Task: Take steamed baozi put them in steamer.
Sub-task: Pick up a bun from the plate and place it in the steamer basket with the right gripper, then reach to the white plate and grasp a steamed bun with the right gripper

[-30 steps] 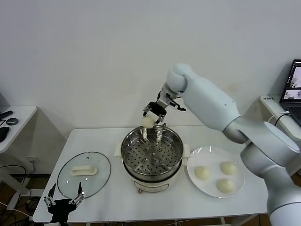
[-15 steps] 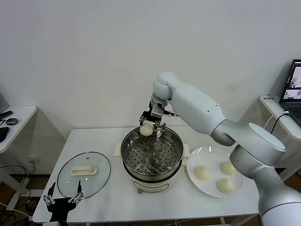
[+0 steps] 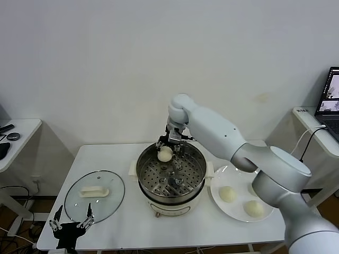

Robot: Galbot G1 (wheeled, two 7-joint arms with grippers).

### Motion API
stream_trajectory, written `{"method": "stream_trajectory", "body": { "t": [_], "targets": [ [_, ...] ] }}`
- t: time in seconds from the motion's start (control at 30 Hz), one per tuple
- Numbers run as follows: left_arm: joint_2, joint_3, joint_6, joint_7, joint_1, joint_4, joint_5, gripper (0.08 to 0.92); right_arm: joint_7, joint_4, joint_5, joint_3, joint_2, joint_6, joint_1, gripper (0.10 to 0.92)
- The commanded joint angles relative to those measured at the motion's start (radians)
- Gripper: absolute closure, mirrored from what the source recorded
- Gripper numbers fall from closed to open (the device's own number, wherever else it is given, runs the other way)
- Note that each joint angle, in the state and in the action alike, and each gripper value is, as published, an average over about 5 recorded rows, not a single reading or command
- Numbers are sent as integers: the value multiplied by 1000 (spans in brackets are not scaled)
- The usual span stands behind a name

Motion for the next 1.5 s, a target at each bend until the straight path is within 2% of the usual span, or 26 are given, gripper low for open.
{"method": "stream_trajectory", "body": {
  "t": [0.03,0.23,0.5,0.6,0.83,0.93,1.27,1.5],
  "targets": [
    [0,0,0,1,0,1,-1,177,13,-2,-19,-13,-6,-53,-13,391],
    [2,2,0,1,1,1,0,177,-9,15,55,-37,-35,-113,-1,235],
    [6,7,0,1,-6,9,-1,177,-87,147,314,-43,-139,-281,69,203],
    [6,11,1,3,-7,7,0,177,-108,240,423,-34,-220,-412,118,203],
    [13,8,4,6,-2,5,-2,177,-92,452,656,-23,-500,-894,162,203],
    [18,6,6,7,-2,10,-4,177,-81,474,662,0,-592,-1016,150,203],
    [35,-3,16,15,-5,8,-31,177,-87,585,574,54,-823,-1240,12,203],
    [43,-1,22,14,-3,9,-38,177,-87,664,456,117,-868,-1274,-250,203]
  ]
}}
